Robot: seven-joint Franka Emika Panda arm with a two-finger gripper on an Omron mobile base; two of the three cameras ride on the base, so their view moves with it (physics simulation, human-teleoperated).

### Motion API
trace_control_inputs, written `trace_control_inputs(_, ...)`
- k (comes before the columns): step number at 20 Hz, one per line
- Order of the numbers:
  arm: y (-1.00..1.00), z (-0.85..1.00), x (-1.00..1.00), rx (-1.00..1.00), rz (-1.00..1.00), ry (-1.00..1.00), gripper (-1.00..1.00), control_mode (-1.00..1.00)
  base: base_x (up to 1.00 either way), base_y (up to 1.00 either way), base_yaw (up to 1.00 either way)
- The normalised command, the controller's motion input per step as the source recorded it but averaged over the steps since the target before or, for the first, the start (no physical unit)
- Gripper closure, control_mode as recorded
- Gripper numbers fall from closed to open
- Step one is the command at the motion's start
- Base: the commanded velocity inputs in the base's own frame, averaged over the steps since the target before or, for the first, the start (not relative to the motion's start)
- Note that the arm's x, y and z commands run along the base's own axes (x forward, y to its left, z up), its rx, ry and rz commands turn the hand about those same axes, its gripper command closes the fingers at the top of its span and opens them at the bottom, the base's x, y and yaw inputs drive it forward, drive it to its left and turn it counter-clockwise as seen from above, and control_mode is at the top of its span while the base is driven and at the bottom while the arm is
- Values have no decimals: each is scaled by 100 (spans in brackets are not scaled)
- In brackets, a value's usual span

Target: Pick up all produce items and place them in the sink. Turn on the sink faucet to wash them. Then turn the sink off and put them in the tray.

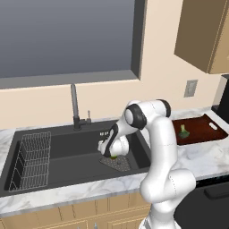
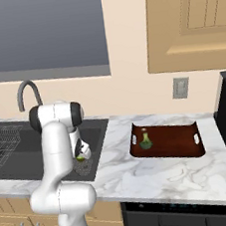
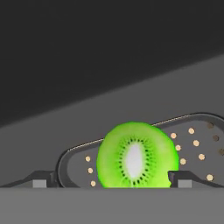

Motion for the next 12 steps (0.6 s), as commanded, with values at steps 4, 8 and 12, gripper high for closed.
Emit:
trace_control_inputs(4,0,-16,1,0,0,0,-100,-100,0,0,0)
trace_control_inputs(8,0,-15,5,0,0,0,-100,-100,0,0,0)
trace_control_inputs(12,0,-14,3,0,0,0,-100,-100,0,0,0)
